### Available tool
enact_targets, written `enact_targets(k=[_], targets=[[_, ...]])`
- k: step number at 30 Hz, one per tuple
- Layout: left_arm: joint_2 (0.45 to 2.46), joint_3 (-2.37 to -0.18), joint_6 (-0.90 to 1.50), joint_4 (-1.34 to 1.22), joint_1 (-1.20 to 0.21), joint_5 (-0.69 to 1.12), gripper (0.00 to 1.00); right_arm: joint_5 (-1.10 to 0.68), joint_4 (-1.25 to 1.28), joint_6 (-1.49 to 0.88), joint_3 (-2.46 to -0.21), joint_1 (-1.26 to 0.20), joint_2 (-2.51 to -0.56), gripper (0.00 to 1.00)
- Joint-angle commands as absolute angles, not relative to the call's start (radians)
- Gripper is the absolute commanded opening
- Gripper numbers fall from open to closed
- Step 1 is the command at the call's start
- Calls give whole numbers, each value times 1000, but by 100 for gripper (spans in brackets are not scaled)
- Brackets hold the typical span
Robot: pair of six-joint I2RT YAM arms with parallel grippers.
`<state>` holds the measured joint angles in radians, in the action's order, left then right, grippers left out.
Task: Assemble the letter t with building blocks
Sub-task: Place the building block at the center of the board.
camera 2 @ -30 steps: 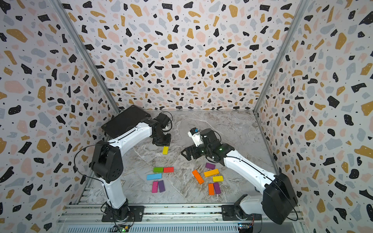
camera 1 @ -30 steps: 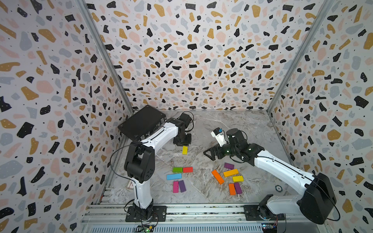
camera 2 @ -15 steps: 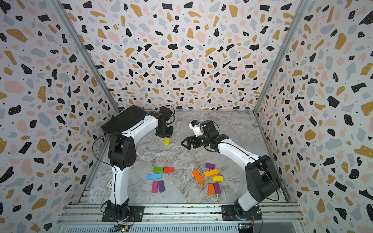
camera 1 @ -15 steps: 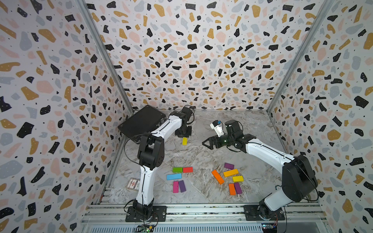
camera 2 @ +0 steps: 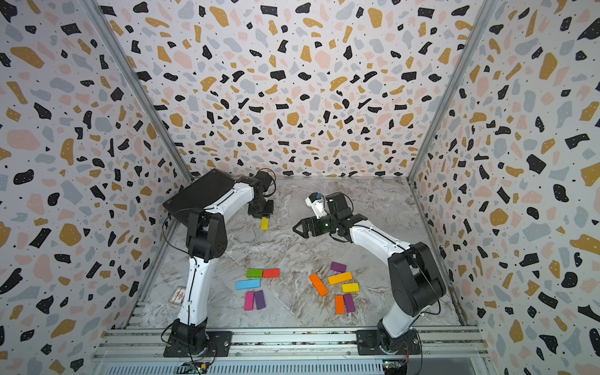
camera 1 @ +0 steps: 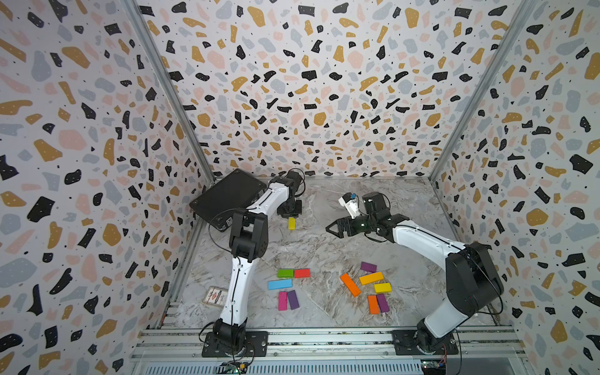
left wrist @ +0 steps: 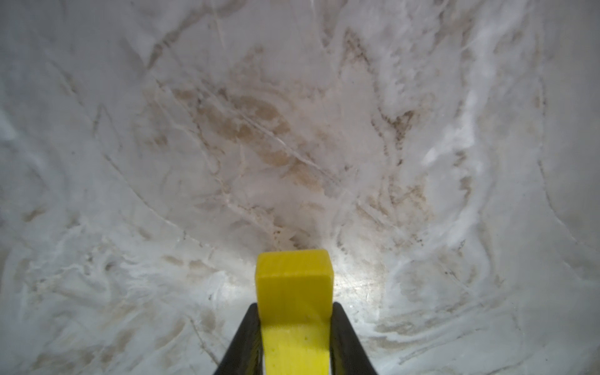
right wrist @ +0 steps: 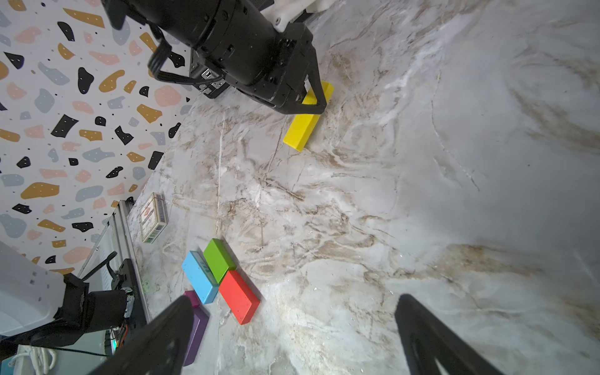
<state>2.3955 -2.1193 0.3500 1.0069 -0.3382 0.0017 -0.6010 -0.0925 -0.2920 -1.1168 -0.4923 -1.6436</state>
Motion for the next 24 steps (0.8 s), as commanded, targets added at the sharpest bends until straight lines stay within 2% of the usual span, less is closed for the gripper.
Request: enact_targets(k=[1,10,24], targets=[[2417,-2156,342,1032,-335,0,0,-629,-68,-302,-1154,-487,-1650,99],[2489,-2257,343,1082,-322,32,0,-634,-61,-306,-1151,-481,-1660,99],[2512,-2266,338,1088,-320,26,0,-644,-49,-317,-1143,-475,-1660,99]])
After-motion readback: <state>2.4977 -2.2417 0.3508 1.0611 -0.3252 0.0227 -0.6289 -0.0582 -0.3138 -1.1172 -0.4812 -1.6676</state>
